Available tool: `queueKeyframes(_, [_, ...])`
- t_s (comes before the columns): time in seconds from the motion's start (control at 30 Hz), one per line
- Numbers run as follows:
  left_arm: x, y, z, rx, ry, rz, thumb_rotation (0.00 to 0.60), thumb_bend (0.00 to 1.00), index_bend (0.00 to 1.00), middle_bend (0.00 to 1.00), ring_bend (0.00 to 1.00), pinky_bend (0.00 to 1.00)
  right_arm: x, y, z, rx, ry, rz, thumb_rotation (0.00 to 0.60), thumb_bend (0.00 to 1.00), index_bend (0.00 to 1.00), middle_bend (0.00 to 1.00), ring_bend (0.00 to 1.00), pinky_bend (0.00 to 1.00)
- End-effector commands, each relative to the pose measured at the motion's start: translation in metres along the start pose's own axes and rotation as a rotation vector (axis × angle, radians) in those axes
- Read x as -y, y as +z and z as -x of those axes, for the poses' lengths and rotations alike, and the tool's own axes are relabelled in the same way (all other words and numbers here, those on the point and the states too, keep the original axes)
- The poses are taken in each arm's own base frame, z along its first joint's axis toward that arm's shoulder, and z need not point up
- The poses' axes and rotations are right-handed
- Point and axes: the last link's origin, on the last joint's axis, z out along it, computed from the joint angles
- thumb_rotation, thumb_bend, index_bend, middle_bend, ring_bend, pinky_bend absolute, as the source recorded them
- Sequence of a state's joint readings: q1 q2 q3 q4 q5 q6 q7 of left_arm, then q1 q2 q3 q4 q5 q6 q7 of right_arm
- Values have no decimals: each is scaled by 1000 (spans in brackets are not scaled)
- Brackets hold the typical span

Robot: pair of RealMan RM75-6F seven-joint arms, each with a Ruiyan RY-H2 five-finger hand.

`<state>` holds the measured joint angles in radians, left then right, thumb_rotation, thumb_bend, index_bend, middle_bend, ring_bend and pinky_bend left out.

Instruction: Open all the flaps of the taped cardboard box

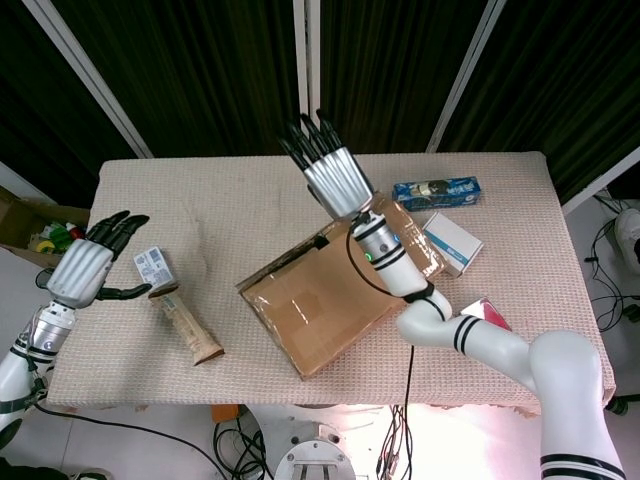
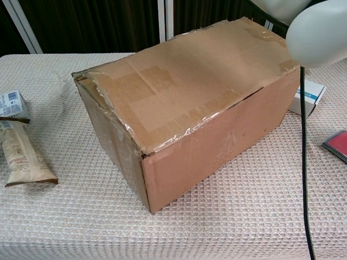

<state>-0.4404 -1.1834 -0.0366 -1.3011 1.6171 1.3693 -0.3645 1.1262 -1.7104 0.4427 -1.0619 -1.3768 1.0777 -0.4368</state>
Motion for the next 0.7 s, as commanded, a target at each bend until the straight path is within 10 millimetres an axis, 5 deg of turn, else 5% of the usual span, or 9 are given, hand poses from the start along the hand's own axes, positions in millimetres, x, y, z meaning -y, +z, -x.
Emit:
queueKeyframes(0.03, [-1,0,3,8,-1,2,0,37,65,99,54,162,-15,-14,-17,-13,57,-38,600,419,0,0,0,0])
queueKeyframes(0.13, [-4,2,6,19,-4,9,0,37,65,99,53,162,-25,-20,-27,45,129,-43,600,623,25,76,0,0])
queueKeyframes(0.23, [-7,4,8,21,-9,18,0,37,65,99,53,162,-35,-28,-27,282,177,-45,600,746,262,286,0,0])
queueKeyframes(0.33, [-9,6,11,22,-16,20,0,37,65,99,53,162,-39,-34,-34,486,231,-38,600,727,399,346,0,0])
queueKeyframes(0.7, [-7,7,11,39,-28,16,0,37,65,99,54,162,-14,-35,-41,683,252,-51,600,706,418,359,0,0])
